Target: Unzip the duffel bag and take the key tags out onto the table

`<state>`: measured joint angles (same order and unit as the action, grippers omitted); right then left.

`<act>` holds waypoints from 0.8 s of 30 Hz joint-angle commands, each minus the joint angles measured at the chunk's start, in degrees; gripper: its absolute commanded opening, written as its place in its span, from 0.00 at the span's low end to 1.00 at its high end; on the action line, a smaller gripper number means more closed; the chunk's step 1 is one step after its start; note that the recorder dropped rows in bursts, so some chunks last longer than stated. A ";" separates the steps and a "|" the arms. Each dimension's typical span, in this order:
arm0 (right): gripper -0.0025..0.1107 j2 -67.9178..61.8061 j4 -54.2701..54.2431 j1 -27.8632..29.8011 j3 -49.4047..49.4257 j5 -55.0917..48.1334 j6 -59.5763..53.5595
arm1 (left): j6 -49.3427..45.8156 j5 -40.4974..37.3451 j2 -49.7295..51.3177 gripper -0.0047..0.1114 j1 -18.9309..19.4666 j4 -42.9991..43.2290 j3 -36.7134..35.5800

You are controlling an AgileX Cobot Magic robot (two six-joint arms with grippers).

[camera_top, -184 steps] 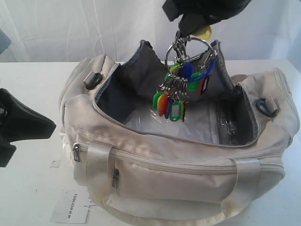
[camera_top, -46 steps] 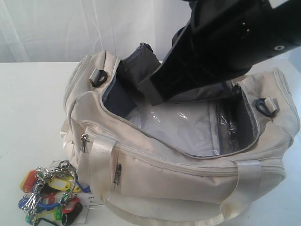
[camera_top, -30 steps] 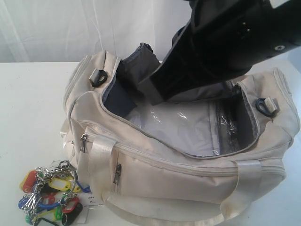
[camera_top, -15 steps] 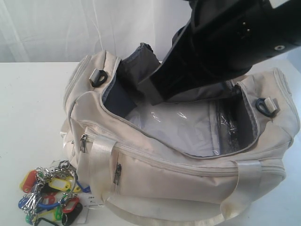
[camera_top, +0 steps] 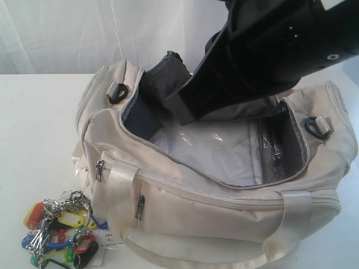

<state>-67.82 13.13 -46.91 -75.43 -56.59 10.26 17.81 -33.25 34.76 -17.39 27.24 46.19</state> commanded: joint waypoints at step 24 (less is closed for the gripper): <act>0.02 0.34 0.37 0.12 0.22 1.34 0.39 | 0.28 0.61 -34.76 0.04 12.87 0.04 -0.42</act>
<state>-67.82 13.13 -46.91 -75.43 -55.55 10.37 17.81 -32.77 3.59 -4.70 27.05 45.87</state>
